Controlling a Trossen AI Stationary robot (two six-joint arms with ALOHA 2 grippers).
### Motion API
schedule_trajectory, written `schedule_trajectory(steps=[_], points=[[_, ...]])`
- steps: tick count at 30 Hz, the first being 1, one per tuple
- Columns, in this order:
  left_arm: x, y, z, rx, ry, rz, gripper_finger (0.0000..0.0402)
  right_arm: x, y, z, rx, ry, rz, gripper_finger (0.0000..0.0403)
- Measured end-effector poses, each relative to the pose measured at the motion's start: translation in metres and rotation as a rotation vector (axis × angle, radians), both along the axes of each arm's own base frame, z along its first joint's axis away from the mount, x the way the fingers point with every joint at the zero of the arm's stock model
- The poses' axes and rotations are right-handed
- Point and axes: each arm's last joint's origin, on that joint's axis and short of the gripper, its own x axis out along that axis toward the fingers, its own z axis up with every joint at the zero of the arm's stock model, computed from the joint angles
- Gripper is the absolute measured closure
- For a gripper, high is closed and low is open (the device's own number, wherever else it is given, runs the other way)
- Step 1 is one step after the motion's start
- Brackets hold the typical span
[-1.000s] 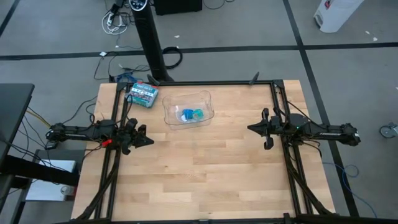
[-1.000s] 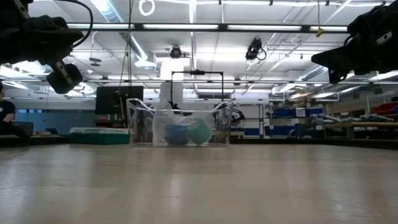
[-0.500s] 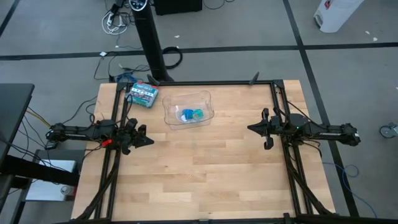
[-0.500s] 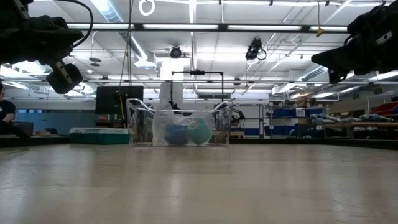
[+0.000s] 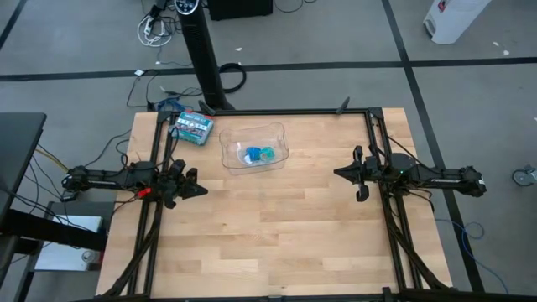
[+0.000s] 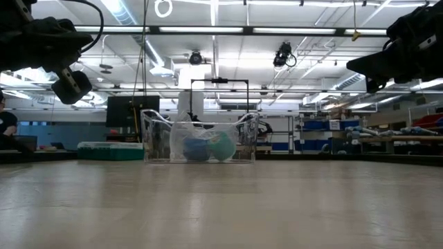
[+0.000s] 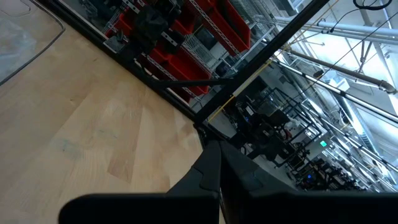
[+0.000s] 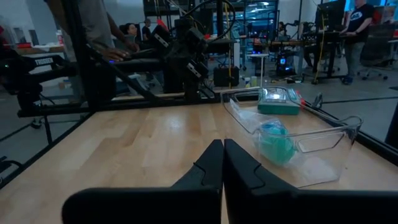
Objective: Roll bandage
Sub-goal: Return to Home Position
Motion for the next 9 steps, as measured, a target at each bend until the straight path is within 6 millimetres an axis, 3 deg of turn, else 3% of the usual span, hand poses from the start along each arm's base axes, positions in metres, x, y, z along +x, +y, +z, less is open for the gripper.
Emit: schedule_trajectory(steps=[9], points=[[0.0000, 0.0000, 0.0000, 0.000, 0.000, 0.000, 0.0396, 0.0000, 0.0000, 0.0000, 0.000, 0.000, -0.001, 0.0401]])
